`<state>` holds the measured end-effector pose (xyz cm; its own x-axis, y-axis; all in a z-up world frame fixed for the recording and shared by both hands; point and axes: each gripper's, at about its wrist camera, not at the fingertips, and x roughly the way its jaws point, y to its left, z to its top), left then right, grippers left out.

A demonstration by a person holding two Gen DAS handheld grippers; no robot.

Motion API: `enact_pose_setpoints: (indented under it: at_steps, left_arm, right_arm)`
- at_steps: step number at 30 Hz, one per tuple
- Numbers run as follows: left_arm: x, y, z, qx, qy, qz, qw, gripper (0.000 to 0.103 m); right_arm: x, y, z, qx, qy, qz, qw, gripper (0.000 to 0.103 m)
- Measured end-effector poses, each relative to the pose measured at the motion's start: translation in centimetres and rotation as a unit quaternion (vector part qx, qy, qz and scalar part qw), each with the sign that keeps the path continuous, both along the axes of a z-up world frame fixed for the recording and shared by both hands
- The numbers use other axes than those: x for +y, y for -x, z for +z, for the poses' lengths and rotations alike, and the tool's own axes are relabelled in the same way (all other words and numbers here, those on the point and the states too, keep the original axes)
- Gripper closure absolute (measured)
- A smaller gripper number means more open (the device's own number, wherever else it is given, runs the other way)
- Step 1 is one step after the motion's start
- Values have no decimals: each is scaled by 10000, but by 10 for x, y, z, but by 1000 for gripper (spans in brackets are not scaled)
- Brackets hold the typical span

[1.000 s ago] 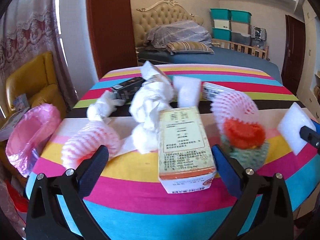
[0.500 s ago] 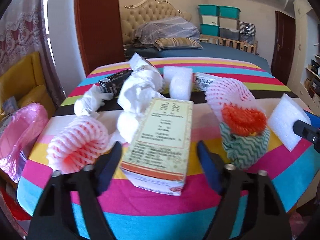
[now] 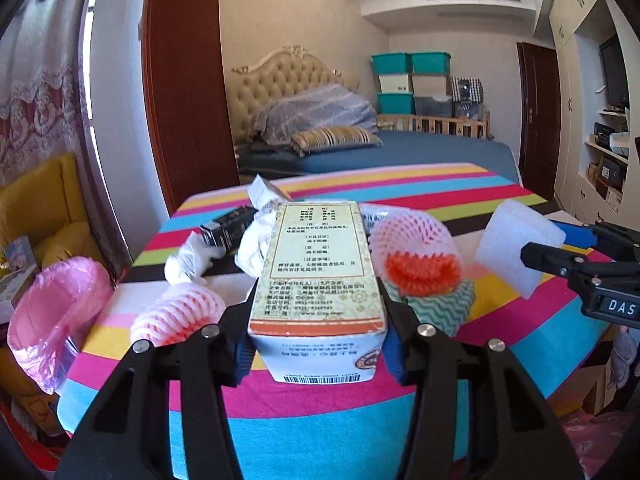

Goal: Collect trash
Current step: 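Carry the foam block and medicine box to the wastebasket and release both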

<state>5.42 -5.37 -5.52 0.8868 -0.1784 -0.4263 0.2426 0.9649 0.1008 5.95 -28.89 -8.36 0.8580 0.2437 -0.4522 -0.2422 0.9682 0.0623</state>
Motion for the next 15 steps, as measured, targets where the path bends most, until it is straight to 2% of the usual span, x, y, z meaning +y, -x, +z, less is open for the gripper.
enact_pose_setpoints:
  at_steps: [4, 15]
  left_arm:
    - [3, 8, 9, -156, 50, 13, 9999, 53]
    - [25, 7, 16, -204, 204, 239, 9993, 53]
  right_arm:
    - [3, 2, 6, -78, 24, 47, 10000, 43]
    - [35, 0, 23, -289, 219, 487, 9982, 43]
